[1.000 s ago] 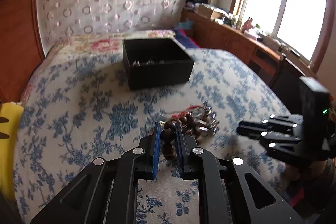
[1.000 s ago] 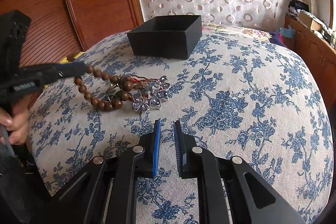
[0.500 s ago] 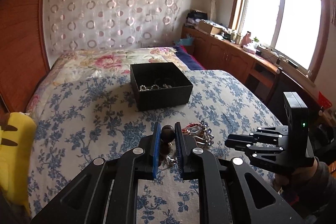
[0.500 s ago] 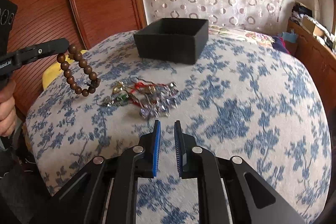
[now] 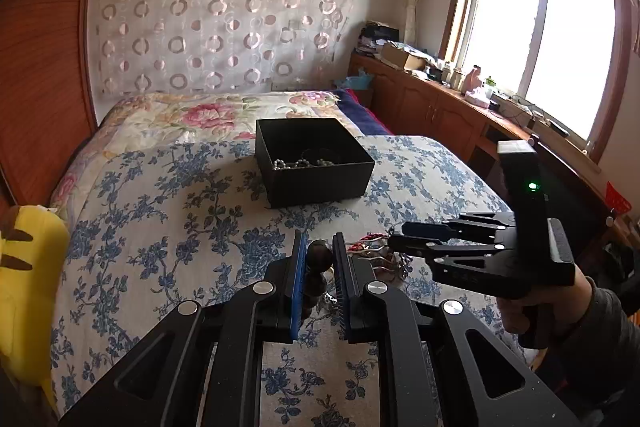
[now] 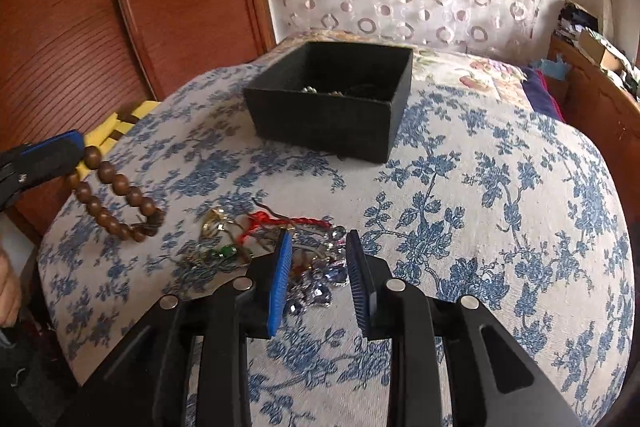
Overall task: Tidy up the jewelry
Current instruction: 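Carry the bead bracelet toward the box with the left tool while the right tool lifts silver charms, then release the silver charms into the black box with the right tool while the left tool drops the bead bracelet, then lower both tools back to the pile, right tool over the red string bracelet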
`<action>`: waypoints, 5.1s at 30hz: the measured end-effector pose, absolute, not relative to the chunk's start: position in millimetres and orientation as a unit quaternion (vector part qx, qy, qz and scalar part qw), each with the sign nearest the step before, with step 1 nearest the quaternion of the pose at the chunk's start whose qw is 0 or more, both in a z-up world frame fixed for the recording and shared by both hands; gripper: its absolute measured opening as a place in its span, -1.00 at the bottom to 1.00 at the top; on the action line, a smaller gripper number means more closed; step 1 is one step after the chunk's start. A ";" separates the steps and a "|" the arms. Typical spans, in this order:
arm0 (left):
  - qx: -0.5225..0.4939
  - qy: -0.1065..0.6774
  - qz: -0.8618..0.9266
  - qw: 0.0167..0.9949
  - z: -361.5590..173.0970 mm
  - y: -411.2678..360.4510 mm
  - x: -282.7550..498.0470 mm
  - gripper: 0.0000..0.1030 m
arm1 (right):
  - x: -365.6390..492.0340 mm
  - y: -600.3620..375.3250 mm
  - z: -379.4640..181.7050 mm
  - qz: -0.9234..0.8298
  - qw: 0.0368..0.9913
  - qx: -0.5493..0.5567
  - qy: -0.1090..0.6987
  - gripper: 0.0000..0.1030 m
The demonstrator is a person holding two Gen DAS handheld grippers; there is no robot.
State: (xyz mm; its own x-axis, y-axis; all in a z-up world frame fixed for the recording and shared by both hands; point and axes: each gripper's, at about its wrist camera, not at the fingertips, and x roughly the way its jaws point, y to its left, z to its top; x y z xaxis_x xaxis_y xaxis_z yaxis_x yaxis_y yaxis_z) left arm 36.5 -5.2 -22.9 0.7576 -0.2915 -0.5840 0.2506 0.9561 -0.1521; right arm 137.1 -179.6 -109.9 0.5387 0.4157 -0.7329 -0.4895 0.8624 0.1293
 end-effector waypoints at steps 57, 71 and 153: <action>0.004 0.277 -0.128 0.952 12.8 -4.3 104.6 -0.76 | 196.1 -189.1 -45.6 0.257 0.905 -0.038 0.335 -0.57; 0.012 0.275 -0.113 0.955 23.3 -2.2 131.9 -0.76 | 251.3 -176.1 -48.3 0.240 0.906 -0.029 0.348 -0.57; 0.027 0.406 -0.157 0.900 -89.2 -25.7 94.2 -0.39 | 156.9 -177.3 -124.5 0.294 0.855 -0.126 0.409 -0.80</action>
State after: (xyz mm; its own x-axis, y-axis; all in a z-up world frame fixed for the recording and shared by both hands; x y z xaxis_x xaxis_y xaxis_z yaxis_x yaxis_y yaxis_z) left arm 94.2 -25.7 -89.2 0.6209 -0.2606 -0.7393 0.3047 0.9492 -0.0787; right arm 156.9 -177.3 -124.5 0.4932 0.3998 -0.7726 -0.6057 0.7953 0.0248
